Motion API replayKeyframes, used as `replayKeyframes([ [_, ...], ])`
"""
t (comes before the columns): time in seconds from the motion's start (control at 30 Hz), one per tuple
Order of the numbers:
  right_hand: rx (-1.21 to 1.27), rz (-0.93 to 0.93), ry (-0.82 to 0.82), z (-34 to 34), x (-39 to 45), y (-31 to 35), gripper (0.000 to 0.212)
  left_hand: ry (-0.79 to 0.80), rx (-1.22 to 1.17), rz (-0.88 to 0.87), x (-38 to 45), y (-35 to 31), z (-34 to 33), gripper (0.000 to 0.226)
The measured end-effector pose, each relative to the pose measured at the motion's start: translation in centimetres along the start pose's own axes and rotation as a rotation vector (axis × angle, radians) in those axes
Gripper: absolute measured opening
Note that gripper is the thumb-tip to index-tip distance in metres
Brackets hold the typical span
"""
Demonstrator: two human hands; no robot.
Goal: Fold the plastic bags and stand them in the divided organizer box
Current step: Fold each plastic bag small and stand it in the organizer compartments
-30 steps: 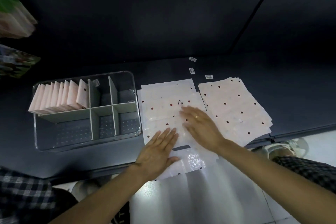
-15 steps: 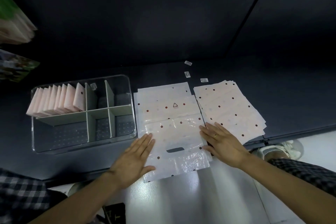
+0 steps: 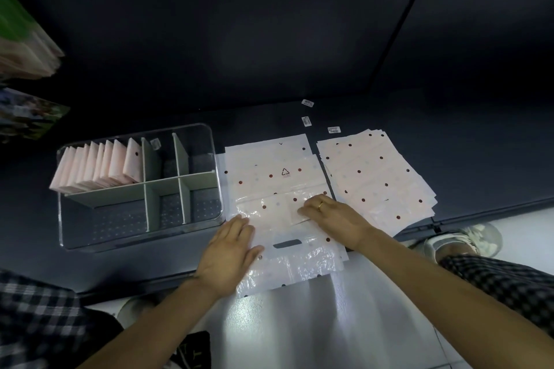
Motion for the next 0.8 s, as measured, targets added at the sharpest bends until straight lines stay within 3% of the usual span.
replayKeyframes([
  [0.1,0.104,-0.006,-0.147,1.0,0.1,0.5,0.040,-0.105,-0.057,-0.002,0.4,-1.1,0.9,0.044],
  [0.2,0.248,-0.034,-0.277,2.7,0.0,0.9,0.014,-0.265,-0.035,-0.164,0.3,-2.8,2.5,0.042],
  [0.3,0.310,-0.120,-0.262,3.9,-0.1,0.4,0.015,-0.345,-0.002,-0.388,-0.3,-3.7,2.8,0.037],
  [0.4,0.371,-0.189,-0.207,4.4,0.7,0.3,0.017,-0.292,0.097,-0.522,-0.7,-4.2,2.2,0.036],
  [0.53,0.334,-0.308,-0.106,4.0,2.9,0.0,0.023,-0.168,0.168,-0.382,0.0,-4.3,0.9,0.047],
  [0.63,0.191,-0.416,-0.176,3.4,3.7,0.0,0.034,-0.108,0.203,-0.242,1.1,-3.9,0.5,0.060],
  [0.7,0.153,-0.402,-0.266,3.0,3.7,0.6,0.039,-0.074,0.199,-0.162,1.9,-3.8,0.4,0.063],
  [0.8,0.150,-0.266,-0.203,1.5,3.1,2.0,0.040,0.052,0.222,-0.104,2.9,-3.3,-0.6,0.068],
])
Point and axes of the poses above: each hand's wrist, its own x-axis towards the middle knuckle, its own z-axis out of the back of the hand, y = z × x, the point moved 1 cm from there along x, towards the middle knuckle, and after that the axes turned 1 degree about -y, right-handed, at the moved point
